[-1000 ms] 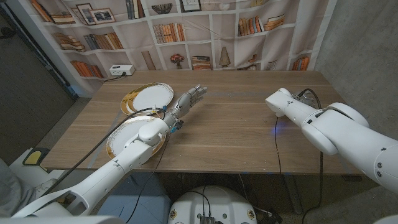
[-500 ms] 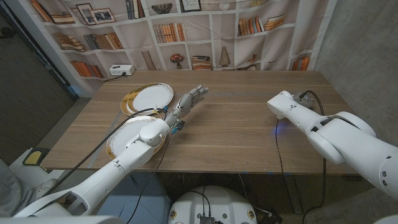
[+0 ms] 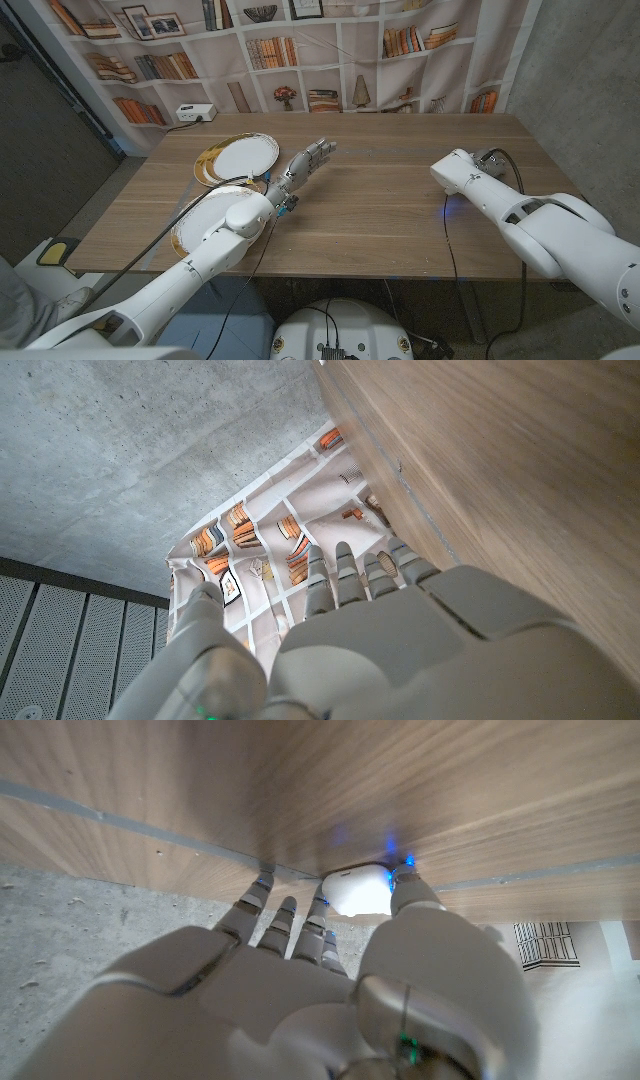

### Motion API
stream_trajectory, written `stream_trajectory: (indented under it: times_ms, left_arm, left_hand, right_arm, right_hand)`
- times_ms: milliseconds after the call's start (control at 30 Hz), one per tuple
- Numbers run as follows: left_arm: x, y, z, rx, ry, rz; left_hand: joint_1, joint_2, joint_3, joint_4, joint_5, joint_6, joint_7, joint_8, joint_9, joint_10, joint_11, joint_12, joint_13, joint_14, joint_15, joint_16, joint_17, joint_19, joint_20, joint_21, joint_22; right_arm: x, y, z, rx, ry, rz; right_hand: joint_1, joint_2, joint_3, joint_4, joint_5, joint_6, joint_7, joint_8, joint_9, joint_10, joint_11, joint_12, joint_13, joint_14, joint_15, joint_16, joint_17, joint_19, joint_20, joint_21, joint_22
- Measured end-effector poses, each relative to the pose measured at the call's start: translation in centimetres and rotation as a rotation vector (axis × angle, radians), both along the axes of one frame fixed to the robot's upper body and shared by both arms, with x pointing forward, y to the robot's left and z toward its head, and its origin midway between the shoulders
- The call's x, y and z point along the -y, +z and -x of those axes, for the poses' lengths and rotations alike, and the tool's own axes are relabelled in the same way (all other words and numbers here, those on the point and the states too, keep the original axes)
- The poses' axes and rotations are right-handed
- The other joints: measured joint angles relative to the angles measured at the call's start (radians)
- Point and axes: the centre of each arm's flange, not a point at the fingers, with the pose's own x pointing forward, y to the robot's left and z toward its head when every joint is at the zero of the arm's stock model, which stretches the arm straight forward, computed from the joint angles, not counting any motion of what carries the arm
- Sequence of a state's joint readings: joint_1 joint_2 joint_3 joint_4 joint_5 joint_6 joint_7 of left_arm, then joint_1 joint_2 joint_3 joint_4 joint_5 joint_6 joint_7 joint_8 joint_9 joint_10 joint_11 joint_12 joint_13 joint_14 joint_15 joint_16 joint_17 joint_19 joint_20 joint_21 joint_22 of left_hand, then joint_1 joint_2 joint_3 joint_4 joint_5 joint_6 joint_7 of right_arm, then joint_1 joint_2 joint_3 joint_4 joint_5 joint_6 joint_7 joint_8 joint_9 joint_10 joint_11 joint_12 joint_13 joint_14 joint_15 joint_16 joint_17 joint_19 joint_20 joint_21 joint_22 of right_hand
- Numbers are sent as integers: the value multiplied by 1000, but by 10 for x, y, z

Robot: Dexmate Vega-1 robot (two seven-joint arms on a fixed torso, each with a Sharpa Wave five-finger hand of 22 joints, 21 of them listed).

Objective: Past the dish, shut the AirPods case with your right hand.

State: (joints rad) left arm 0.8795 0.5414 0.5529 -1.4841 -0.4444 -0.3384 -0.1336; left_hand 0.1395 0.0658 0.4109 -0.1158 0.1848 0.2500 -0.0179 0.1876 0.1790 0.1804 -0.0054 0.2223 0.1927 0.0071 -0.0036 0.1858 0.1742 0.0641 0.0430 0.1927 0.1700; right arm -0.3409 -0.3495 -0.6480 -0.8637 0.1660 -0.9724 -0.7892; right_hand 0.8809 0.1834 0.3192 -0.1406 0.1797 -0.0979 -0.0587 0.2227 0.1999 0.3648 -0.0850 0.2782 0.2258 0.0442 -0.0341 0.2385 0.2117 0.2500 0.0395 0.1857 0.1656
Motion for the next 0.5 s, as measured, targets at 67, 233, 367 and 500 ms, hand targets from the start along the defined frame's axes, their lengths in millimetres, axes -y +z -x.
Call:
stream_trajectory:
  times_ms: [67, 233, 367, 500]
  left_arm:
    - [0, 0, 0, 1, -2, 1]
    - [0, -2, 1, 2, -5, 3]
    - [0, -3, 2, 2, -8, 5]
    - [1, -4, 3, 3, -15, 8]
  left_hand:
    - [0, 0, 0, 0, 0, 0, 0, 0, 0, 0, 0, 0, 0, 0, 0, 0, 0, 0, 0, 0, 0]
    - [0, 0, 0, 0, 0, 0, 0, 0, 0, 0, 0, 0, 0, 0, 0, 0, 0, 0, 0, 0, 0]
    - [-5, -5, 0, 0, 0, 0, 0, 0, 0, 0, 0, 0, 0, 0, 0, 0, 0, 0, 0, 0, 0]
    - [-5, -5, 0, 0, 0, 0, 0, 0, 0, 0, 0, 0, 0, 0, 0, 0, 0, 0, 0, 0, 0]
  right_arm:
    - [0, 0, 2, 1, -4, 4]
    - [-2, 0, 6, 3, -14, 10]
    - [-4, 0, 9, 5, -22, 14]
    - [-6, 0, 12, 11, -28, 15]
  right_hand:
    - [0, 0, 0, 0, 0, 7, 7, 0, 0, 9, 9, 6, 0, 8, -1, 6, 0, 7, 7, 0, 0]
    - [4, -4, 3, 3, 0, 7, 7, 0, 0, 14, 14, 7, 0, 19, -2, 9, 0, 16, 5, 7, 1]
    - [7, -7, 6, 3, 0, 12, 13, 0, 0, 14, 14, 7, 0, 19, -2, 10, 0, 20, 5, 9, 2]
    - [11, -11, 6, 3, 0, 12, 12, 0, 0, 21, 18, 7, 0, 19, -2, 13, 0, 20, 5, 9, 3]
